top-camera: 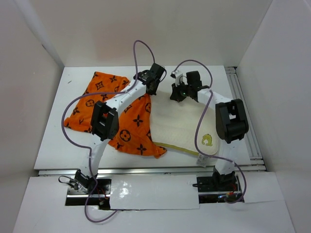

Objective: Put the pillow into the pillowcase

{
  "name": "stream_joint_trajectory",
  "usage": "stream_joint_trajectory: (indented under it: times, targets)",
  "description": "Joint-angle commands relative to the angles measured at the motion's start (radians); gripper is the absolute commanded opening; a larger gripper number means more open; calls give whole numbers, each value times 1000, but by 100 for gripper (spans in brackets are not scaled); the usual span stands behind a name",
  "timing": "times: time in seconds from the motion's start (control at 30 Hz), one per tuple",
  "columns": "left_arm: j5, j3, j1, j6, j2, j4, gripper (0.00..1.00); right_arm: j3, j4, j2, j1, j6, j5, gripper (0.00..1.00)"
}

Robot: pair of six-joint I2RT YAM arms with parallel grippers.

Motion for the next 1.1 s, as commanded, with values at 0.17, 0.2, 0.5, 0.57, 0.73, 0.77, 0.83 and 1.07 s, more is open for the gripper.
stream_joint_trajectory:
  times: [0.17, 0.2, 0.5, 0.57, 0.73, 0.77, 0.83, 1.07]
  targets:
    - [182, -56, 4, -25, -201, 182, 0, -92, 217, -153, 59, 157, 63, 0]
    - [230, -56, 4, -13, -216, 182, 0, -107, 229, -227, 72, 174, 110, 0]
    - [436, -107, -85, 22, -374, 238, 0, -328, 396, -587, 105, 330, 141, 0]
    - [468, -96, -108, 12, -383, 238, 0, -368, 489, -627, 105, 407, 95, 0]
    - [663, -73, -143, -36, -394, 247, 0, -461, 629, -627, 158, 512, 97, 0]
    - [681, -56, -153, -36, -394, 247, 0, -474, 655, -627, 158, 535, 121, 0]
    - [697, -22, -190, -36, -383, 247, 0, -532, 761, -618, 178, 602, 149, 0]
    - [829, -30, -219, -62, -391, 252, 0, -705, 1064, -608, 200, 802, 299, 0]
